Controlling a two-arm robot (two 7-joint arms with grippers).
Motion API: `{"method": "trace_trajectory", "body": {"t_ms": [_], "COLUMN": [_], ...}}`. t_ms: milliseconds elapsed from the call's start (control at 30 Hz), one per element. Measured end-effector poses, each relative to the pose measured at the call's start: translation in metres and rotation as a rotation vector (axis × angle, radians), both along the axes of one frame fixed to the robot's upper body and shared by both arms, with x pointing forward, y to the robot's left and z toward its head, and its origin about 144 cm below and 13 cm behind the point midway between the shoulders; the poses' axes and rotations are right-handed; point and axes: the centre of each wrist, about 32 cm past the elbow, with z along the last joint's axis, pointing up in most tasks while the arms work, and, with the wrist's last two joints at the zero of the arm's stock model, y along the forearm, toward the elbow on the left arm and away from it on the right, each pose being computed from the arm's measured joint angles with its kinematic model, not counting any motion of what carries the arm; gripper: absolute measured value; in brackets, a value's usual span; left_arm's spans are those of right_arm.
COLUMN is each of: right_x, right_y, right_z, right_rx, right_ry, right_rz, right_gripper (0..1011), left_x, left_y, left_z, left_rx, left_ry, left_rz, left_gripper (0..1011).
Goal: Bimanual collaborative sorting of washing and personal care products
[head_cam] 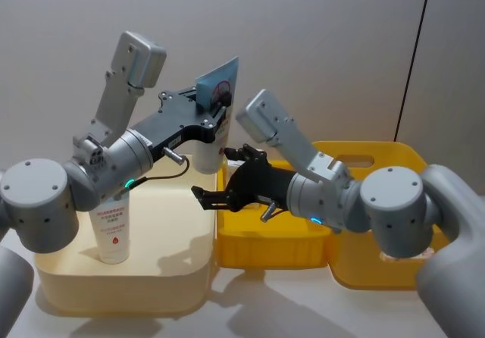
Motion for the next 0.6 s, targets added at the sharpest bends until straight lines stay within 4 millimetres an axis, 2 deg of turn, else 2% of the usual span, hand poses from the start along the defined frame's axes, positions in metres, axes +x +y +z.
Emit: {"method": "trace_trajectory", "body": {"t_ms": [267,600], "right_x": [0.0021,-0.0032], "right_y": [0.0058,0.001], "right_z": [0.0023,0.004], "right_rx": [-0.03,-0.027], "right_ry": [-0.006,-0.007], "right_rz": [-0.018,-0.057], "right_gripper": [1003,1004], "left_x": [-0.0011,-0.0026], "left_y": [0.0001,-0.0016], "left_z": [-0.0011,-0.003], "left_rx": [0.001,0.0], "left_ry": [0.002,0.008], "left_rz": [0.001,0.011], "left_gripper": [226,226]}}
